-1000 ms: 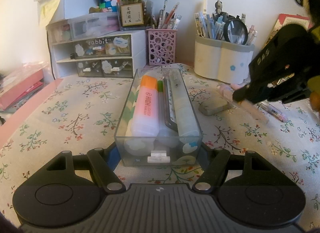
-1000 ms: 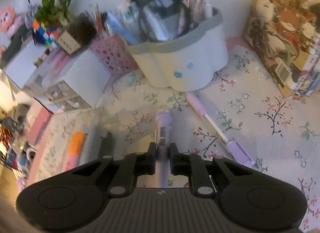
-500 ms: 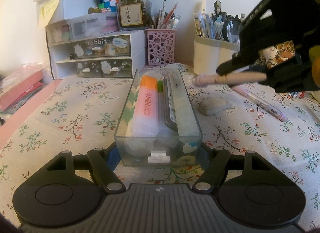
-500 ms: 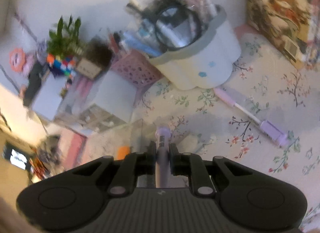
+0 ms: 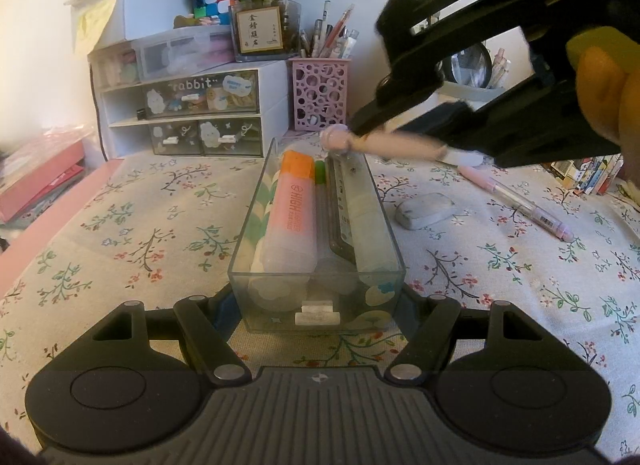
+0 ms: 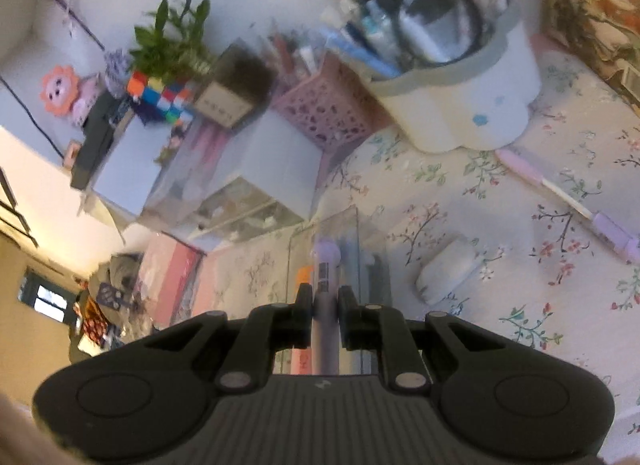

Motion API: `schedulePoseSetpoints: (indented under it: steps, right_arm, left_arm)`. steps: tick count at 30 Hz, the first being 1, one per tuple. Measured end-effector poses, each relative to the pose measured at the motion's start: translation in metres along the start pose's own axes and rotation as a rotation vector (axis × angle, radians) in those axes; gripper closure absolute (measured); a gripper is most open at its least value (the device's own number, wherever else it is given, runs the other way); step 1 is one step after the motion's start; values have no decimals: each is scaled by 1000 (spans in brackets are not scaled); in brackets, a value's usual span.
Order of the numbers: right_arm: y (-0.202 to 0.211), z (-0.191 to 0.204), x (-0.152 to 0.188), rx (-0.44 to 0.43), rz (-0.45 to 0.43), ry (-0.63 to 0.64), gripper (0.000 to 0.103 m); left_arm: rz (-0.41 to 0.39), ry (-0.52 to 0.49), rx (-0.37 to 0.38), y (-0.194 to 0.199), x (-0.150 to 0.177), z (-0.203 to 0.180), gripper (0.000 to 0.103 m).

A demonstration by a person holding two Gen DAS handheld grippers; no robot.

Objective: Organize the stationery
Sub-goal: 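Carry the lavender pen to the box and lower it in, then grasp the pink pen lying by the eraser with the right gripper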

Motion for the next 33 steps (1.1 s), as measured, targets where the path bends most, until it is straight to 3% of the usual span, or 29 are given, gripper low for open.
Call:
schedulePoseSetpoints:
  steps: [6, 9, 14, 18, 22, 25, 30, 33]
  right_arm:
    - [-6, 1, 9, 30, 58, -3, 91]
    - [-6, 3, 10, 0, 80, 25, 91]
    - [13, -10, -5, -16, 13, 54, 90]
    - [37, -53, -29, 149, -108, 103, 87]
    - [48, -90, -42, 273, -152, 142, 85]
    - [42, -101, -43, 327, -125, 208, 85]
    - [17, -83, -36, 391, -46, 413, 85]
    - [4, -83, -34, 456, 11, 451, 87]
  left_arm:
    - [0, -4, 4, -1, -1, -1, 31]
    - [0, -4, 4, -1, -1, -1, 31]
    - [0, -3, 6, -2, -1, -1, 31]
    - [0, -3, 7, -2, -1, -1, 31]
    - [0, -6, 16, -2, -1, -2, 31]
    - [-1, -8, 18, -2, -1, -2, 31]
    - [0, -9, 20, -3, -1, -2, 31]
    - [0, -10, 20, -3, -1, -2, 31]
Point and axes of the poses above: each gripper's, at about its wrist camera, not at the fingertips, and y roughly against the way its jaws point, z to its left, x to its underside, the point moved 3 cm from there along -y, roughly the way its jaws point, and after that the axes turned 2 degrees about -z, right-handed, at the moved point
